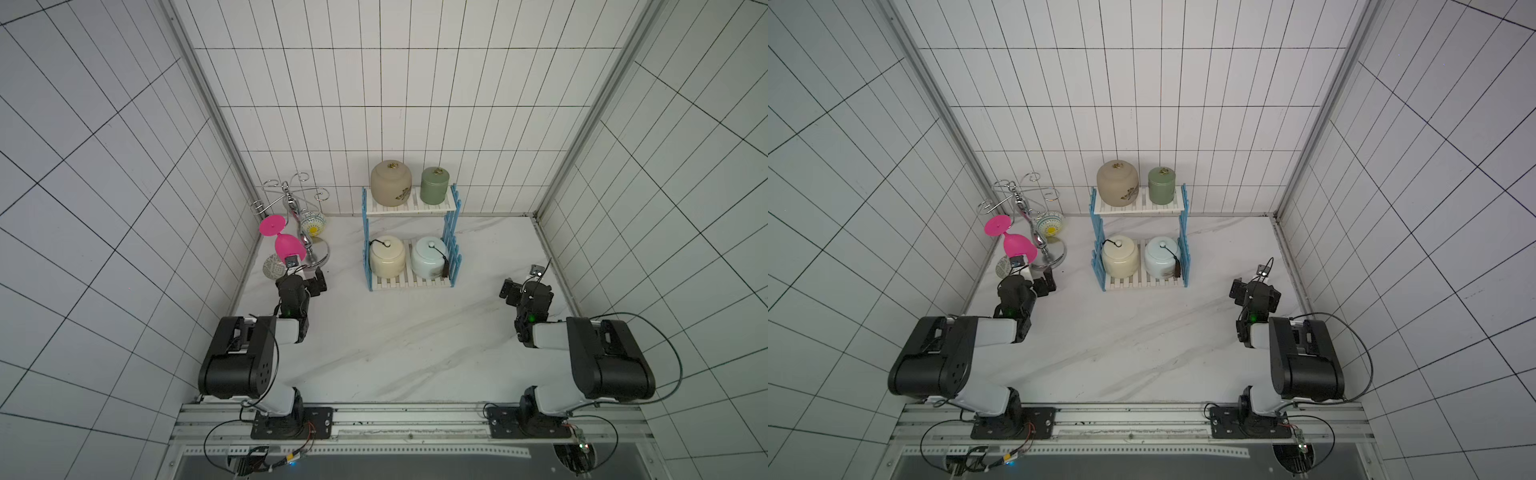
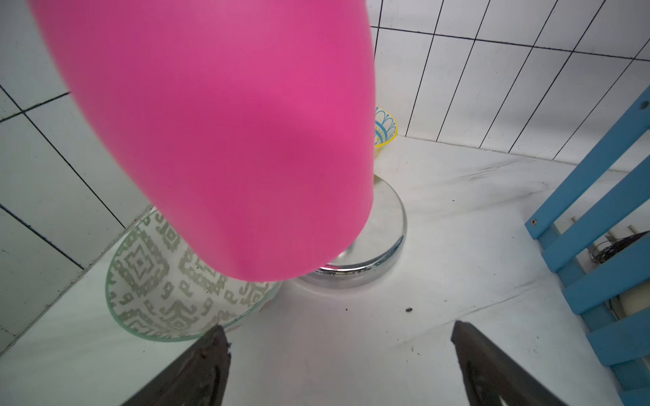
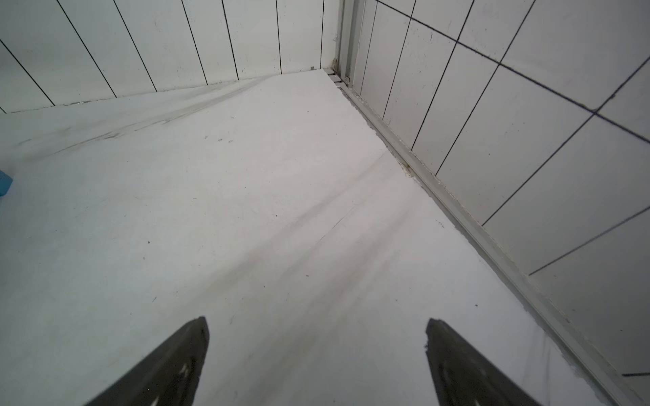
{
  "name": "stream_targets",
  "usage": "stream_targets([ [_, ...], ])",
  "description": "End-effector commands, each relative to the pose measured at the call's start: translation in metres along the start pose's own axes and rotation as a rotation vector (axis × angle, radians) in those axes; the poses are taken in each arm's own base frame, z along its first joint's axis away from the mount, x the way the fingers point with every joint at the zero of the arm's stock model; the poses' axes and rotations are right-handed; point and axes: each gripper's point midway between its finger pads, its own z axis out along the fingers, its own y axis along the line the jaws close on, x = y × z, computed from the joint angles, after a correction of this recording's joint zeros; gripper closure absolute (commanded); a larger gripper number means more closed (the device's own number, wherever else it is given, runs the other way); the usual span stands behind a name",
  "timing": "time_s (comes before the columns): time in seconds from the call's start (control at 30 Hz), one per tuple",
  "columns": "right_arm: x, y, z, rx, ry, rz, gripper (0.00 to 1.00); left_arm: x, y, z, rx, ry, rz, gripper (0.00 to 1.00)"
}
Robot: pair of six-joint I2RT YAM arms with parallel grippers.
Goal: Remove the tea canisters from the shelf
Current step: Pick up the tea canister from the shelf.
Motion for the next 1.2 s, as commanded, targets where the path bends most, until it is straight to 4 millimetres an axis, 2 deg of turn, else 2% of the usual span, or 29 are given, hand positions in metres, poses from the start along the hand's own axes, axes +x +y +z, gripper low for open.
stream_targets([
  [0.0, -0.022, -0.004, 0.007, 0.027, -0.056, 0.013, 0.01, -0.012, -0.002, 0.004, 0.001, -0.038, 0.011, 0.01],
  [0.67, -0.022, -0.005, 0.007, 0.029, -0.056, 0.013, 0.01, -0.013, -0.004, 0.002, 0.008, -0.044, 0.016, 0.01],
  [0.8, -0.023, -0.005, 0.006, 0.030, -0.062, 0.013, 0.01, -0.016, -0.017, -0.006, 0.075, -0.069, 0.055, 0.01],
  [0.93, -0.033, -0.005, 0.000, 0.034, -0.058, 0.008, 0.01, -0.029, -0.030, -0.018, 0.153, -0.100, 0.093, 0.01],
  [1.17, -0.046, -0.008, -0.012, 0.062, 0.017, 0.034, 0.01, -0.025, -0.060, -0.042, 0.326, 0.088, 0.128, 0.01],
])
